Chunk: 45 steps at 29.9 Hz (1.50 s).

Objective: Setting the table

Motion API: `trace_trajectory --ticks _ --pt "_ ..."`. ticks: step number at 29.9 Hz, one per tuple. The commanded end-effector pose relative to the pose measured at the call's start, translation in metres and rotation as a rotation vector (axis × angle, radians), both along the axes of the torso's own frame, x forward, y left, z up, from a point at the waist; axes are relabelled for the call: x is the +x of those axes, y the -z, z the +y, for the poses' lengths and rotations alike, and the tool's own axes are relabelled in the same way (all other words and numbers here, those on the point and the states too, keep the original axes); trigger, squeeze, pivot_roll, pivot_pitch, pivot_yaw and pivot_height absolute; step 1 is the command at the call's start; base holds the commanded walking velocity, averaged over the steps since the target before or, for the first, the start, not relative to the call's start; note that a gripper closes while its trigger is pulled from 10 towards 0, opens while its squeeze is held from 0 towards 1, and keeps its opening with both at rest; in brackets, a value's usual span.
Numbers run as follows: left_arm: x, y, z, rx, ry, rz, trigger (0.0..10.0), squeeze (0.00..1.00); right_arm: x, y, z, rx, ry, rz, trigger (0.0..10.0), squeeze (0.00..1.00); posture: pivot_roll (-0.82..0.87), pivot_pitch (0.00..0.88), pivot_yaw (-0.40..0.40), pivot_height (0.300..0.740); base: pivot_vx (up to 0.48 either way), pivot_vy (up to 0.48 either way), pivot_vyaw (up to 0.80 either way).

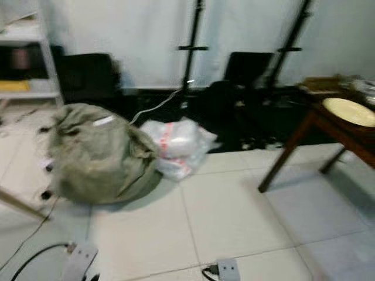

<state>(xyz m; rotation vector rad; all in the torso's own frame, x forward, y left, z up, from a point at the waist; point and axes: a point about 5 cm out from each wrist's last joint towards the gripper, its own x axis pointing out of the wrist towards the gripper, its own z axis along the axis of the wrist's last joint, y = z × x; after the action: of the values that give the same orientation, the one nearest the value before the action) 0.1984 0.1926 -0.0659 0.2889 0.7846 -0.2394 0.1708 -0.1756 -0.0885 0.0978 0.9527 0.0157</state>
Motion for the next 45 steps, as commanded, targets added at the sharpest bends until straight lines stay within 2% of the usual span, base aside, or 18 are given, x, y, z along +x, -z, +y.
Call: trace_trajectory --ticks 1,24,28,31,35,38,40,41,43,44,45 --pt "-0.003 0.002 0.001 0.01 0.013 0.014 10.0 0.0 -0.009 0.004 -0.002 0.001 0.013 0.035 10.0 0.0 -0.03 0.0 0.046 0.74 0.0 0.0 -0.76" --pt "0.0 0.002 0.0 0.026 0.033 -0.003 10.0 0.0 -0.005 0.003 -0.002 -0.015 -0.017 0.017 10.0 0.02 -0.03 0.0 0.046 0.74 0.0 0.0 -0.76" --pt "0.001 0.001 0.001 0.05 0.043 -0.019 10.0 0.0 0.002 -0.001 -0.003 -0.048 -0.06 -0.026 10.0 0.02 -0.03 0.0 0.05 0.74 0.0 0.0 -0.76" --pt "0.009 -0.005 0.003 0.043 0.015 -0.069 10.0 0.0 0.017 -0.01 -0.004 -0.036 -0.054 -0.105 10.0 0.02 -0.03 0.0 0.055 0.74 0.0 0.0 -0.77" --pt "0.029 -0.023 0.005 -0.007 -0.03 -0.186 10.0 0.0 0.044 -0.03 -0.004 -0.024 -0.057 -0.254 10.0 0.02 -0.03 0.0 0.059 0.74 0.0 0.0 -0.77" --pt "0.035 -0.03 0.004 -0.014 -0.025 -0.23 10.0 0.0 0.051 -0.035 -0.003 -0.016 -0.053 -0.293 10.0 0.02 -0.03 0.0 0.061 0.74 0.0 0.0 -0.77" --pt "0.051 -0.051 0.001 -0.033 -0.026 -0.342 10.0 0.0 0.068 -0.051 -0.002 -0.002 -0.043 -0.394 10.0 0.02 -0.03 0.0 0.065 0.74 0.0 0.0 -0.77" --pt "0.062 -0.068 -0.002 -0.044 -0.028 -0.426 10.0 0.0 0.08 -0.064 -0.001 0.008 -0.031 -0.464 10.0 0.02 -0.03 0.0 0.065 0.74 0.0 0.0 -0.78" --pt "0.076 -0.094 -0.006 -0.068 -0.032 -0.539 10.0 0.0 0.094 -0.082 0.0 0.026 -0.008 -0.556 10.0 0.02 -0.03 0.0 0.068 0.74 0.0 0.0 -0.78" --pt "0.086 -0.118 -0.01 -0.094 -0.032 -0.637 10.0 0.0 0.105 -0.098 0.001 0.049 0.016 -0.633 10.0 0.02 -0.03 0.0 0.068 0.74 0.0 0.0 -0.77" --pt "0.086 -0.118 -0.01 -0.094 -0.032 -0.637 10.0 0.0 0.105 -0.098 0.001 0.049 0.016 -0.633 10.0 0.02 -0.03 0.0 0.068 0.74 0.0 0.0 -0.77"
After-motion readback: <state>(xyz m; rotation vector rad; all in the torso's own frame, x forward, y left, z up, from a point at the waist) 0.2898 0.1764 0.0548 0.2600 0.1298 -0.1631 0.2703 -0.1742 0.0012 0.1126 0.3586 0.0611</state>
